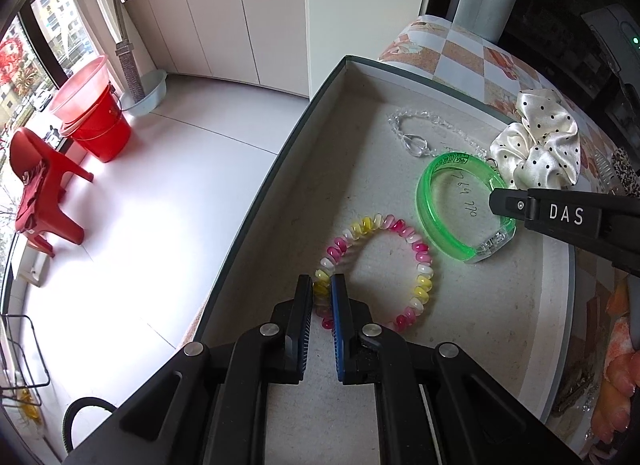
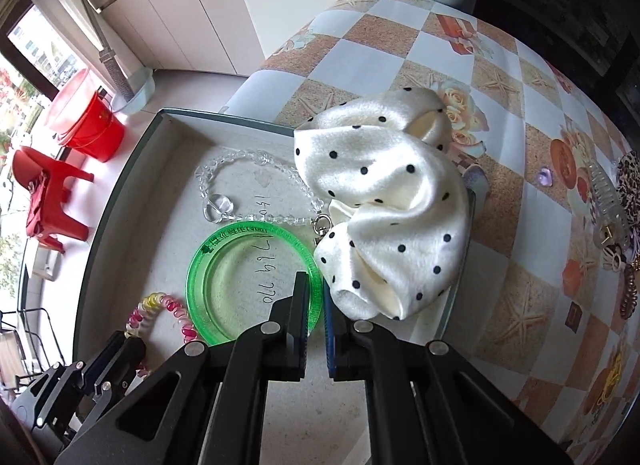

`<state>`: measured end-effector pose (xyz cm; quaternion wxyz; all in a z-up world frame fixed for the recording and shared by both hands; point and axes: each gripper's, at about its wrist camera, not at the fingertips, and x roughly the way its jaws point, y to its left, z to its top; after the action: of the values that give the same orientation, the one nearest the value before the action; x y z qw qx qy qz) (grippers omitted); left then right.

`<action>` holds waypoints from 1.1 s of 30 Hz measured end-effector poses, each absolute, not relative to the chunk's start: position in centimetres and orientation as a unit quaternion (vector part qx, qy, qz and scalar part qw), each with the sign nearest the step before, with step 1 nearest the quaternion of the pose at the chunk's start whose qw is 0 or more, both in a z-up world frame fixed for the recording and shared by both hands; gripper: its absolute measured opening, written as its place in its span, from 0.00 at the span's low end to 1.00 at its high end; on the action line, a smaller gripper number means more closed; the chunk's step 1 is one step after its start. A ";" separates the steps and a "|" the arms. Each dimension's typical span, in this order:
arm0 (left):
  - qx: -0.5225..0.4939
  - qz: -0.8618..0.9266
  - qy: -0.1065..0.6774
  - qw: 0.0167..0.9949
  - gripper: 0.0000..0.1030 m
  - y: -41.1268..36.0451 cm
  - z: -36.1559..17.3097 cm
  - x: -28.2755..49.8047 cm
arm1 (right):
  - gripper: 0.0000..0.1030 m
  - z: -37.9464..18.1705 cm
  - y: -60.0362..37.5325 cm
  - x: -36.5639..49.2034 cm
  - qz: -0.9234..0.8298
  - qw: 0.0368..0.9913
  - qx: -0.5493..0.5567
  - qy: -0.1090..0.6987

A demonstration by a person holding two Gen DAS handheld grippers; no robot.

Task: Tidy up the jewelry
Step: 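Release the beaded bracelet with the left tool while the right tool releases the bangle, then move both open tools back over the remaining jewelry on the table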

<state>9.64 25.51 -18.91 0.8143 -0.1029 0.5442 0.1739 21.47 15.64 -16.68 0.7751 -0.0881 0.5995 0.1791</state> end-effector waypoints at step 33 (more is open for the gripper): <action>-0.030 0.171 0.524 0.834 1.00 21.6 -14.4 8.7 | 0.55 -10.4 0.2 13.5 0.177 0.775 0.049 0.604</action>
<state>8.75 21.63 -14.42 0.8337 -0.0299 0.5244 0.1707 13.54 0.17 -10.37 0.7753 0.0490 0.6042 0.1774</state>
